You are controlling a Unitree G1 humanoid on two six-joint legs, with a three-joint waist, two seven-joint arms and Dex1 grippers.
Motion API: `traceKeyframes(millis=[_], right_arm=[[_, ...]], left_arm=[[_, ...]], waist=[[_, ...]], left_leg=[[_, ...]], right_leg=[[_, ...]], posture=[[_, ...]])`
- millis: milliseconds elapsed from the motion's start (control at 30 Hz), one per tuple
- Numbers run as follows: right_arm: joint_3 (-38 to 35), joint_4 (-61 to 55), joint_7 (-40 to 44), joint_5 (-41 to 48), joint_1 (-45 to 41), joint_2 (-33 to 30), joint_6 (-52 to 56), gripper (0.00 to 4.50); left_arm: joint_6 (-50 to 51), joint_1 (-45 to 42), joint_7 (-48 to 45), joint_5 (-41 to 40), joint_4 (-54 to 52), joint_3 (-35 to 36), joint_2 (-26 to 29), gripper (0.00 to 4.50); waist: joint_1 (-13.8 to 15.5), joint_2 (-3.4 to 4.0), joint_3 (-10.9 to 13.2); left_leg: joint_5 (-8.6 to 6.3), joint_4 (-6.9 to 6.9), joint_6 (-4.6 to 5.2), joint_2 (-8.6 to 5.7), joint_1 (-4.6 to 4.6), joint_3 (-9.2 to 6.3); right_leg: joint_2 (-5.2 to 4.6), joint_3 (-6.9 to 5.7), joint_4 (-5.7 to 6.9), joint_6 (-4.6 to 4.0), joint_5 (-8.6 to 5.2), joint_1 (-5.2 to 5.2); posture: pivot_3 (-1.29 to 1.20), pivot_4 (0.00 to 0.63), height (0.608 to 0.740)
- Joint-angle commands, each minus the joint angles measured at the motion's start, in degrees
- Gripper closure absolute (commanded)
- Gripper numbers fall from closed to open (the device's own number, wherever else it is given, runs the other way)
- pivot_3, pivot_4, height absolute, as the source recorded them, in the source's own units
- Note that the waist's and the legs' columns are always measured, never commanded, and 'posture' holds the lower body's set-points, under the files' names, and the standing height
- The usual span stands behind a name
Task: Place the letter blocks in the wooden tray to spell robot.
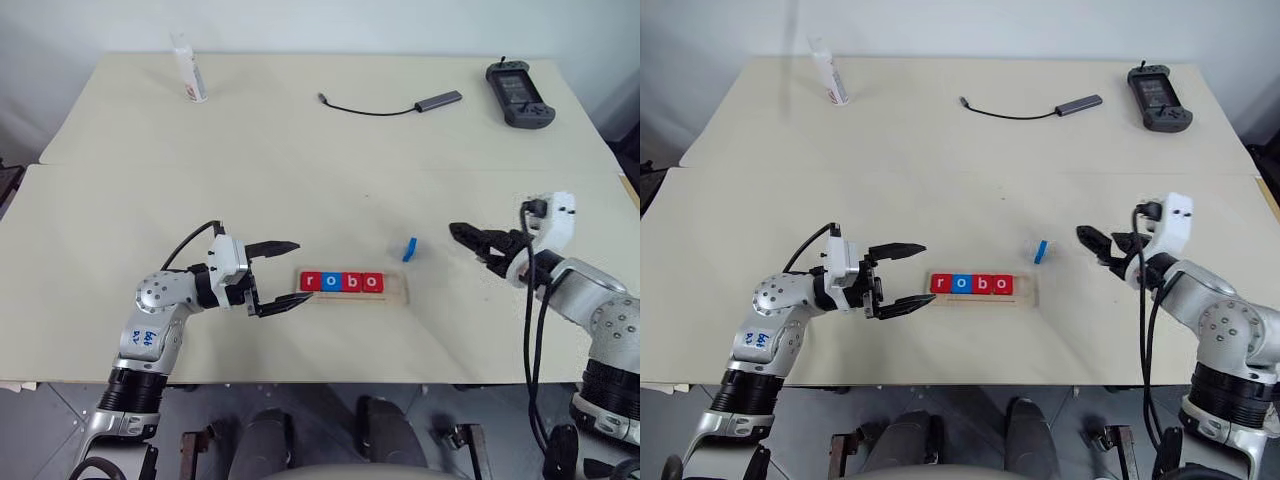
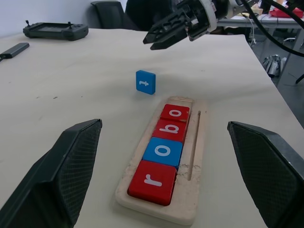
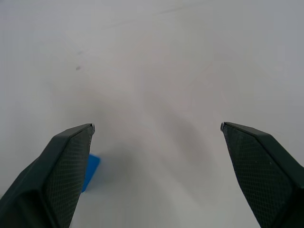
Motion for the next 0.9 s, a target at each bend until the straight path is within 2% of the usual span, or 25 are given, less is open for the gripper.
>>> traceKeyframes(millis=[33,200,367,600,900], right_arm=[[4.34,-4.91,6.6,-2.82,0.42,-2.99,-5.56,0.03],[12.48,-7.87,11.5,-10.06,1.47,-5.21,-12.82,0.03],[19.65,-5.96,10.83,-19.82,0.94,-5.53,-18.0,0.03],[19.86,1.42,11.65,-28.46,0.64,-7.11,-24.23,0.03],[16.86,6.94,15.49,-31.26,1.54,-10.24,-27.15,0.03]], left_arm=[[-0.7,-0.22,-0.03,-0.58,-0.66,0.65,0.18,0.0],[-0.71,0.06,0.17,-0.57,-0.93,0.62,0.08,0.0],[-0.63,0.26,0.28,-0.61,-1.16,0.46,-0.07,0.0],[-0.45,0.38,0.38,-0.65,-1.44,0.33,-0.12,0.0],[-0.23,0.64,0.52,-0.7,-1.67,0.21,-0.16,0.0]], waist=[[0.09,0.0,0.0],[0.66,-0.01,0.0],[1.2,0.0,0.0],[1.44,-0.01,0.01],[1.34,-0.01,0.01]], left_leg=[[0.0,0.0,0.0,-0.01,0.0,0.0],[0.0,-0.01,0.0,-0.01,-0.01,-0.03],[0.0,0.0,0.0,-0.01,-0.01,-0.01],[0.0,0.01,0.0,-0.06,-0.05,-0.02],[0.0,0.01,-0.01,-0.03,-0.04,-0.01]], right_leg=[[-0.01,0.0,0.0,0.0,0.0,0.0],[0.0,-0.02,-0.06,0.0,0.0,0.0],[0.0,-0.03,-0.07,0.0,0.0,0.0],[-0.02,-0.04,-0.11,0.0,0.0,0.0],[0.0,-0.06,-0.11,0.0,0.0,0.01]], posture=[[0.0,0.15,0.74],[0.0,0.15,0.74],[0.0,0.15,0.74],[0.0,0.15,0.74],[0.0,0.15,0.74]])
